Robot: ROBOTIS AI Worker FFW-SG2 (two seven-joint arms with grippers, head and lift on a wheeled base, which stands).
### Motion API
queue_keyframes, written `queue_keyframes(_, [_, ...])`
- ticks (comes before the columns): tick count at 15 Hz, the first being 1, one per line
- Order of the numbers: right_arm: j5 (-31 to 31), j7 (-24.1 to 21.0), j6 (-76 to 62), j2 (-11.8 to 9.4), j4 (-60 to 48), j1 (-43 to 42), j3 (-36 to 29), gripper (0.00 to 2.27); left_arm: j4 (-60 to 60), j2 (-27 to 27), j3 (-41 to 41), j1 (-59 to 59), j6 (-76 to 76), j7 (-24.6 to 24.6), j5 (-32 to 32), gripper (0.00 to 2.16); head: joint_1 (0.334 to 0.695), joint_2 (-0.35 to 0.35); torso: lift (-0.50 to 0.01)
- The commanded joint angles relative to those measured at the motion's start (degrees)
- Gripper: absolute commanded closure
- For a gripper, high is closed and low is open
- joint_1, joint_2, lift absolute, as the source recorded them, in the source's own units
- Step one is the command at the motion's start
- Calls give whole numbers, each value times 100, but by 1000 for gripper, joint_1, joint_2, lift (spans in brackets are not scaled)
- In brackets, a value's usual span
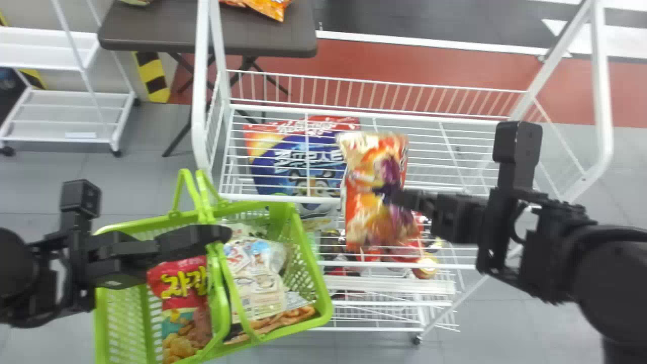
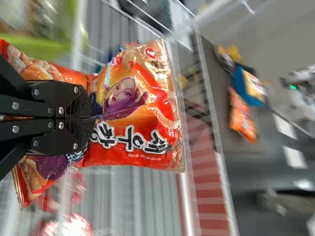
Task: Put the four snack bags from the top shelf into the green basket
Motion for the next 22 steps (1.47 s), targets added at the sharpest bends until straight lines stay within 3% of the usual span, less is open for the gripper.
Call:
queue_keyframes(1, [-530,28,880,-8,-383,22,128,2260,-3,-18,-20,-12,13,-66,-19,2148,695,-59,0])
queue_keyframes(5, [-750,-16,880,10,-321,-373,787,2260,-3,-35,-37,-3,13,-66,-1,2148,695,35,0])
queue_keyframes(12, [-758,-60,880,194,1129,-813,1745,2260,-100,-71,-81,-30,136,-66,104,2145,695,150,0])
queue_keyframes(16, [-882,116,880,396,1621,-962,1992,2260,-100,-79,-134,-39,136,-66,122,2148,695,208,0])
queue_keyframes(19, [-925,256,880,423,1718,-980,2035,2260,-100,-62,-108,-39,136,-66,139,2145,695,251,0])
queue_keyframes(21, [-934,546,880,423,1981,-1015,2035,2084,-100,-53,-125,-39,153,-66,183,2145,695,266,0])
queue_keyframes(22, [-917,634,880,414,2060,-1068,2035,1706,-100,-53,-134,-30,171,-66,183,2148,695,271,0])
